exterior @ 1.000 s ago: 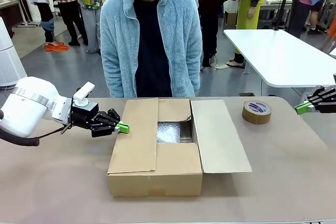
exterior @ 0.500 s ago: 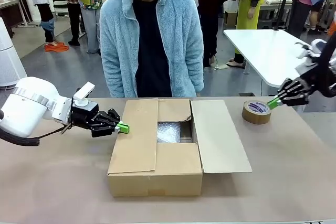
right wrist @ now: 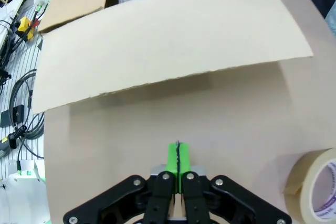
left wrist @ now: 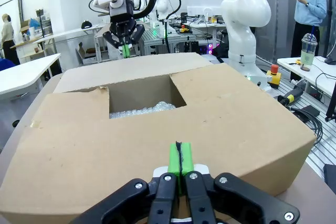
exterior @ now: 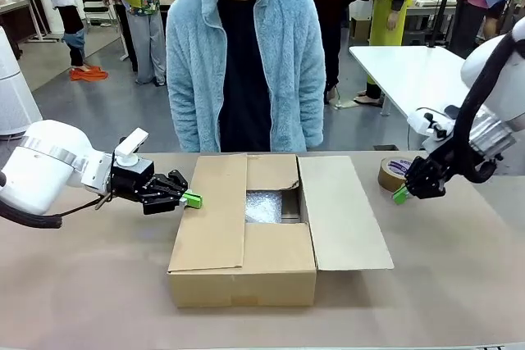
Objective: Wrap the clocks to prevent damage.
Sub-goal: Push the left (or right) flap of the Package Box to close it.
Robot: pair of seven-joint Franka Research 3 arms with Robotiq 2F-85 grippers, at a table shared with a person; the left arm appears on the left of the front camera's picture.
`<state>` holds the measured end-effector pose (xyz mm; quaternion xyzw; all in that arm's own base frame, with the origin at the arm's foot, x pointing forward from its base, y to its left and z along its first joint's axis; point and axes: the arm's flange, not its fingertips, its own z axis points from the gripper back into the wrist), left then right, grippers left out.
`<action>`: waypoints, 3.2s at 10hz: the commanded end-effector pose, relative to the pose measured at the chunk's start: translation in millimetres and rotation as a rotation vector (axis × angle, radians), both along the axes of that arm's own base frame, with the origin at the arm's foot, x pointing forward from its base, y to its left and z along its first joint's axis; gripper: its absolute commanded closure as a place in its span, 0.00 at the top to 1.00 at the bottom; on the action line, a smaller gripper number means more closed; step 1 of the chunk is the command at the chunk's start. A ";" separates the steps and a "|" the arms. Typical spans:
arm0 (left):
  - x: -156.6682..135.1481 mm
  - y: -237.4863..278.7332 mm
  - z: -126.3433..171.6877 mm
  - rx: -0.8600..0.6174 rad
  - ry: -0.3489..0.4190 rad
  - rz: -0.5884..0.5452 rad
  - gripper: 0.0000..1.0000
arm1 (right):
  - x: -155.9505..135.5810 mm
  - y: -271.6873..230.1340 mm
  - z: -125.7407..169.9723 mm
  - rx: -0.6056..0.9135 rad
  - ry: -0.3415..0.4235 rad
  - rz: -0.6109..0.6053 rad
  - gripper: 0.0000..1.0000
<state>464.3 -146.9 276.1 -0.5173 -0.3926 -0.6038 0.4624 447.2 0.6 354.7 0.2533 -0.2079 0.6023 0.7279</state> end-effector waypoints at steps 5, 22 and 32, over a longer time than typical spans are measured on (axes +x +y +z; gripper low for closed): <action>1.0 -2.8 -3.2 -0.005 0.005 0.009 0.00 | 1.6 -3.1 7.2 0.002 -0.015 -0.005 0.01; 1.0 -2.8 -3.2 -0.005 0.005 0.009 0.00 | -21.9 84.1 -50.9 0.844 -0.053 0.236 0.01; 1.0 -2.8 -3.2 -0.005 0.005 0.009 0.00 | -15.9 183.7 -81.9 0.772 -0.032 0.324 0.01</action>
